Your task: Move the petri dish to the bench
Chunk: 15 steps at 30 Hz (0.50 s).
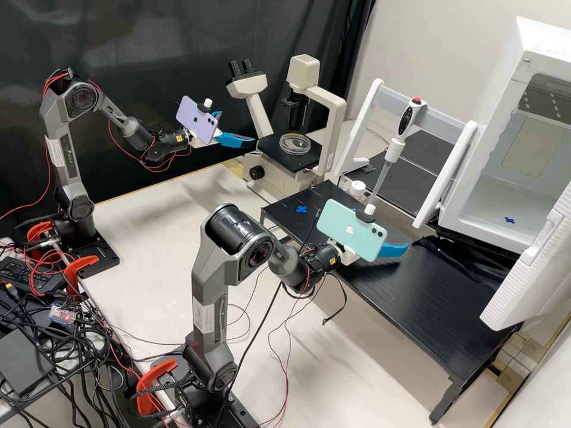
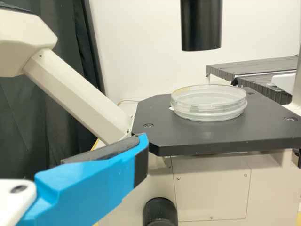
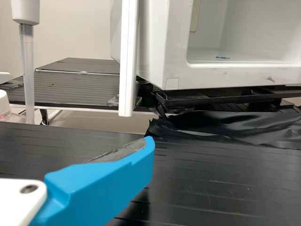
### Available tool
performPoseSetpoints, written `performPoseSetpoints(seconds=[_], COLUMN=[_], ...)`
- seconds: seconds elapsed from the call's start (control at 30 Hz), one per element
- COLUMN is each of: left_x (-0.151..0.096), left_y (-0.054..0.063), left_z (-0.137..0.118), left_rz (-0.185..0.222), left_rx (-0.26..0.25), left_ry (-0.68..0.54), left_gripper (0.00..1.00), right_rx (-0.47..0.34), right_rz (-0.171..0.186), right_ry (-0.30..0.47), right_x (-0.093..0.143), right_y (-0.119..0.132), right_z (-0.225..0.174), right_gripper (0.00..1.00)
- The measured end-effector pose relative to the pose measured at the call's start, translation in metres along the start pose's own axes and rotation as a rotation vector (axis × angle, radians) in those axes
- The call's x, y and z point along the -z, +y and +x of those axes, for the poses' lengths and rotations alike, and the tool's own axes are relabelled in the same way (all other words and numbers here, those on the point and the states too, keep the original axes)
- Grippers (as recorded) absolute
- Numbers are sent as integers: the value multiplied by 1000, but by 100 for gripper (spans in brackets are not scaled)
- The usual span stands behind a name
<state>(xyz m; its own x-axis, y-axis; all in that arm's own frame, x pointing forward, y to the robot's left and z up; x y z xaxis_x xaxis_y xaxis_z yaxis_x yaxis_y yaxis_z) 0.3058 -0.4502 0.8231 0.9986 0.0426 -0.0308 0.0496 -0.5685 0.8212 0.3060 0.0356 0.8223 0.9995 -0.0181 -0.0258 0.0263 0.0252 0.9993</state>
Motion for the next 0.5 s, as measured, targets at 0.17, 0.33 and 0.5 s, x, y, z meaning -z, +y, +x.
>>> performPoseSetpoints(seconds=[0.17, 0.33, 0.5], left_x=[0, 0, 0], left_y=[0, 0, 0], left_z=[0, 0, 0], left_rz=[0, 0, 0], left_rx=[0, 0, 0], left_ry=[0, 0, 0], left_gripper=[100, 100, 100], right_rx=[0, 4, 27], right_rz=[0, 5, -1], right_ry=[0, 3, 74], right_x=[0, 2, 24], right_y=[0, -2, -9], right_z=[0, -1, -11], right_gripper=[100, 100, 100])
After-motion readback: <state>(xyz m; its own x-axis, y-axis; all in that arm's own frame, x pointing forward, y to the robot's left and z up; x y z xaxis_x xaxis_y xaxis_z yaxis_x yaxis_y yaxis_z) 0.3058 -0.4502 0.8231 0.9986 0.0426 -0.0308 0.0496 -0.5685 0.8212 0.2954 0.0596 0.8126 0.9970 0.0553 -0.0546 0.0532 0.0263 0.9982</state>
